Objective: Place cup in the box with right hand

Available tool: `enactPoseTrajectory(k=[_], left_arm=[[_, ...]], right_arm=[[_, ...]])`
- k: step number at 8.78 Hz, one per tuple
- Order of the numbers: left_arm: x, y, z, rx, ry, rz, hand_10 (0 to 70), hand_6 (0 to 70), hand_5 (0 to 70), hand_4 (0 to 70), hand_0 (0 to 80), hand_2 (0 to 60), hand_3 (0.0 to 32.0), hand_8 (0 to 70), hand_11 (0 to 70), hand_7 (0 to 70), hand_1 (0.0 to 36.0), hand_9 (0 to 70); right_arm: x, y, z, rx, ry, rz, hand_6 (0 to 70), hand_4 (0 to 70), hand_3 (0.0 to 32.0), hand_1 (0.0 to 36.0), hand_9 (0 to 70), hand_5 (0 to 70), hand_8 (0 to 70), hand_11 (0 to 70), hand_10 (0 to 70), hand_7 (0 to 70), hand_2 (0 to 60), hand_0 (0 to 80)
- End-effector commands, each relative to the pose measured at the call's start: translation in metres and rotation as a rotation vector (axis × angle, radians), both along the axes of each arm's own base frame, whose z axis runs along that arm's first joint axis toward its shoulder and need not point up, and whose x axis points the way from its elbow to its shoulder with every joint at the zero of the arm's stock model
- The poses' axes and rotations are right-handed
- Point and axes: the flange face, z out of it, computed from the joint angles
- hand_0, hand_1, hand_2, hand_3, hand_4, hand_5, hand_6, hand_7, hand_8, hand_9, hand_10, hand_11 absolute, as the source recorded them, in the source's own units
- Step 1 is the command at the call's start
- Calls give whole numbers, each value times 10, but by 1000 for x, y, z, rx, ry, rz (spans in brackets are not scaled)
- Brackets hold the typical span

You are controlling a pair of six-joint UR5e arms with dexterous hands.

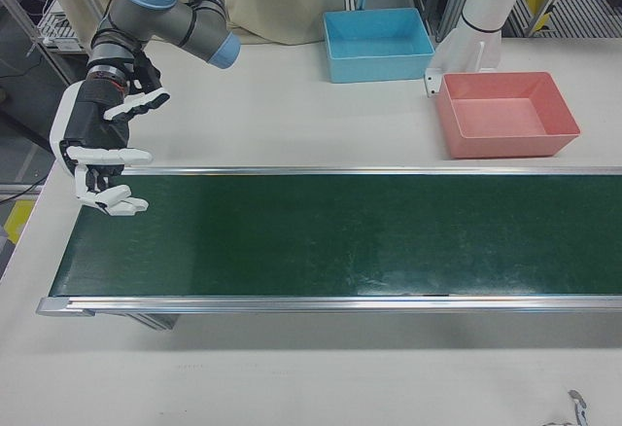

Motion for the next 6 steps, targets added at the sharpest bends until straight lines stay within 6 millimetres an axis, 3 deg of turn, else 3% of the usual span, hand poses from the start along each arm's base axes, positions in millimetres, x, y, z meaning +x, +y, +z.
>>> enactPoseTrajectory(k=[1,6], left_arm=[[0,0,0,0,0,0,0,0,0,0,0,0,0,0,0,0,0,0],[0,0,0,0,0,0,0,0,0,0,0,0,0,0,0,0,0,0]], right_arm=[[0,0,0,0,-2,0,149,662,0,125,326,56,198,331,227,552,24,517],[0,0,0,-1,0,0,150,670,0,127,330,56,201,335,230,558,26,518]])
